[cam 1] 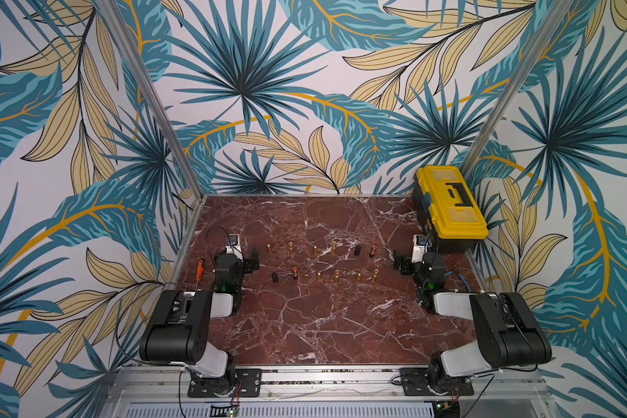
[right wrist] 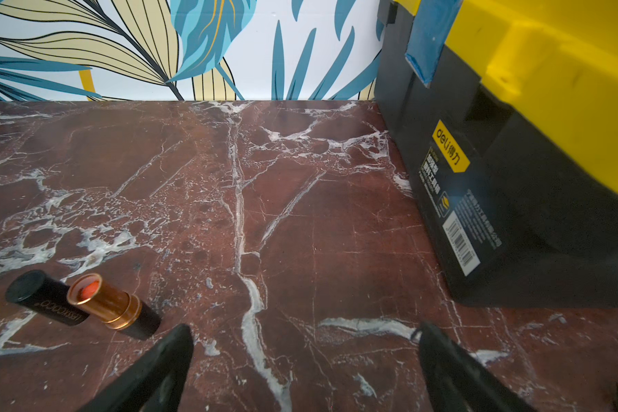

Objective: Open the lipstick cap
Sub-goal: Reset both arms

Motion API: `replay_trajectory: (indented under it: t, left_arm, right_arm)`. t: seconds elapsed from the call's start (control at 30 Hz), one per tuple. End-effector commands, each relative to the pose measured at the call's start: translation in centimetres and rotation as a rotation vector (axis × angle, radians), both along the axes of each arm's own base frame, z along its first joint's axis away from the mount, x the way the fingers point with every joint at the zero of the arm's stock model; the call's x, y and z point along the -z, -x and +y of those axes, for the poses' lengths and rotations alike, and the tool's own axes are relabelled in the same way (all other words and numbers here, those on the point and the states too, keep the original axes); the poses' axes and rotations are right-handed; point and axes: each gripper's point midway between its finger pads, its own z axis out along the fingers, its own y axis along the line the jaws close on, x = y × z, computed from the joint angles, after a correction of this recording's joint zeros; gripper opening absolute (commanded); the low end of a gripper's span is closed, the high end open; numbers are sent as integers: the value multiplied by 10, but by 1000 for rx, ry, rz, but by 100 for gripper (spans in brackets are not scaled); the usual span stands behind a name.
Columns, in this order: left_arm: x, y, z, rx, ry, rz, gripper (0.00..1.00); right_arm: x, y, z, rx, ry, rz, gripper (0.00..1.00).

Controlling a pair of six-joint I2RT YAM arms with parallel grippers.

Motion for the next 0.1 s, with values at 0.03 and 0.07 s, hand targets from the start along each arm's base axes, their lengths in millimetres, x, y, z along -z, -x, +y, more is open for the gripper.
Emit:
replay_trajectory:
  t: [0.03, 0.07]
  left_arm:
    - [-10, -6, 3, -2, -3, -36, 100]
    - [-10, -6, 3, -2, -3, -37, 100]
  right_arm:
    - [-10, -3, 0, -3, -13, -34, 99]
    - [-10, -3, 0, -2, -13, -34, 100]
